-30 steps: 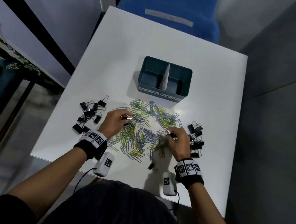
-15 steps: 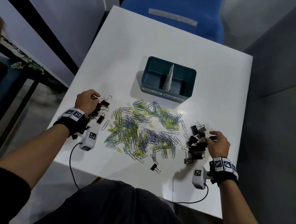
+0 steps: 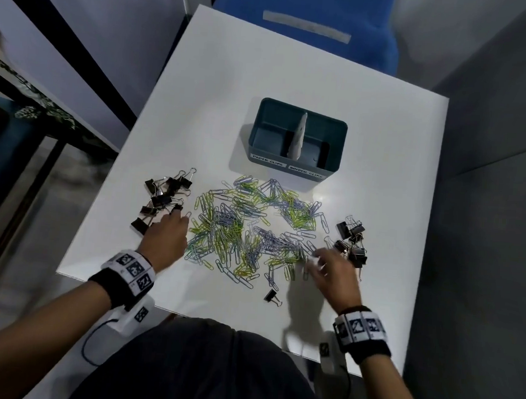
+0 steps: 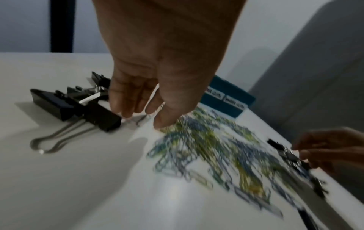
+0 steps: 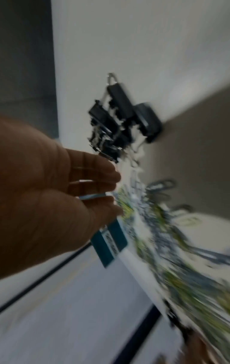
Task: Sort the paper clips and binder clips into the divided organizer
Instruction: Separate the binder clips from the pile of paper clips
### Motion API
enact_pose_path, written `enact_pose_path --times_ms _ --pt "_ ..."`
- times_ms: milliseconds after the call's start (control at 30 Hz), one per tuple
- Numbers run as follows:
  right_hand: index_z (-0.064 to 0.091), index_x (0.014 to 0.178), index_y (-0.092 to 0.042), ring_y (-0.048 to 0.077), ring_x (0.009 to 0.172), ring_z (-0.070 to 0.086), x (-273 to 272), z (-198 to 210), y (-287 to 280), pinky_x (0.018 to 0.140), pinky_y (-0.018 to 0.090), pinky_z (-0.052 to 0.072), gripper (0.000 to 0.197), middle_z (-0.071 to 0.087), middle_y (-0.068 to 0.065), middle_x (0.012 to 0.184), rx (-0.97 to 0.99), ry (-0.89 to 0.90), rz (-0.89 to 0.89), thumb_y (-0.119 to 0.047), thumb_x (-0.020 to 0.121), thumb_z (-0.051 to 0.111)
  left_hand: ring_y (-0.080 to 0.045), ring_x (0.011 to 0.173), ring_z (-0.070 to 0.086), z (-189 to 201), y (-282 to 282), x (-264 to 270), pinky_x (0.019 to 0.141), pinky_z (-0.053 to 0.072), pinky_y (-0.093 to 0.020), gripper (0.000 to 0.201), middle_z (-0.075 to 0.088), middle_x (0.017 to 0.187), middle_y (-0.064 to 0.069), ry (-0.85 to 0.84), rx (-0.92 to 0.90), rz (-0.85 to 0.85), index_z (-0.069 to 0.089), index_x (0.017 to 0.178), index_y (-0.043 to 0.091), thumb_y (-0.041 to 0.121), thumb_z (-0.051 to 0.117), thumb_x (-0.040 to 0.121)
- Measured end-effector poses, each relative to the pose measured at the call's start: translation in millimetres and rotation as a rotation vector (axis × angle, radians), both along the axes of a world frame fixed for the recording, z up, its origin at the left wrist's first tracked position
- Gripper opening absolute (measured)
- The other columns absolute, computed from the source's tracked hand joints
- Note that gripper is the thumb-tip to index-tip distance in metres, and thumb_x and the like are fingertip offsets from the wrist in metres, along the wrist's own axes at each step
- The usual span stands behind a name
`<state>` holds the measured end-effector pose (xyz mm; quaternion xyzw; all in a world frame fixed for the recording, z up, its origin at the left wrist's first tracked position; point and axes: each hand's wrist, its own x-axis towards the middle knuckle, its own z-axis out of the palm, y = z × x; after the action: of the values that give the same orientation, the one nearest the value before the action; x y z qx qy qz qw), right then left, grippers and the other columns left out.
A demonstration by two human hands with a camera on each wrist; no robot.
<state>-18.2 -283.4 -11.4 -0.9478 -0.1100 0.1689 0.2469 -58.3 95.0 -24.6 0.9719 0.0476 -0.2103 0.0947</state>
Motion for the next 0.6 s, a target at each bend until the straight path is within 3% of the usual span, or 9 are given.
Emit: enact_pose_path --times_ms 100,233,367,500,600 --pt "0.056 0.103 -0.019 0.016 0.07 0.057 -27 -13 18 0.056 0.02 0.033 0.037 0.061 -0.001 0.092 -0.101 0.146 0.245 -0.035 0.076 0.074 -0.031 0.078 0.055 -10 -13 -10 0.046 0.048 -0.035 0.052 0.052 0.098 -0.016 0.041 0.037 -0.07 0.051 0.113 -0.003 0.001 0.074 0.067" --pt "0.052 0.102 -0.016 0.027 0.071 0.058 -41 -17 41 0.057 0.028 0.03 0.044 0.059 0.002 0.095 -0.14 0.145 0.304 -0.039 0.071 0.075 -0.028 0.078 0.052 -11 -31 -6 0.046 0.044 -0.034 0.056 0.049 0.098 -0.014 -0.007 -0.019 -0.083 0.047 0.123 -0.003 -0.003 0.067 0.071" --pt "0.048 0.097 -0.016 0.028 0.062 0.058 -57 -19 63 0.049 0.028 0.029 0.039 0.057 0.005 0.088 -0.151 0.071 0.514 -0.024 0.069 0.074 -0.026 0.075 0.049 -3 -49 3 0.054 0.045 -0.037 0.05 0.046 0.104 -0.013 -0.033 -0.165 -0.095 0.043 0.131 0.001 -0.004 0.054 0.083" --pt "0.054 0.096 -0.014 0.023 0.063 0.056 -64 -24 64 0.045 0.026 0.028 0.034 0.056 0.004 0.087 -0.174 -0.016 0.566 -0.015 0.07 0.075 -0.027 0.074 0.048 5 -53 2 0.05 0.038 -0.034 0.045 0.048 0.107 -0.013 -0.069 -0.219 -0.126 0.046 0.129 0.004 0.001 0.054 0.085" --pt "0.055 0.097 -0.013 0.022 0.068 0.057 -69 -24 52 0.044 0.026 0.035 0.035 0.057 0.004 0.089 -0.139 -0.09 0.577 -0.01 0.068 0.076 -0.028 0.079 0.05 5 -48 -8 0.044 0.041 -0.034 0.04 0.048 0.101 -0.01 -0.107 -0.193 -0.234 0.05 0.122 0.008 0.007 0.059 0.083"
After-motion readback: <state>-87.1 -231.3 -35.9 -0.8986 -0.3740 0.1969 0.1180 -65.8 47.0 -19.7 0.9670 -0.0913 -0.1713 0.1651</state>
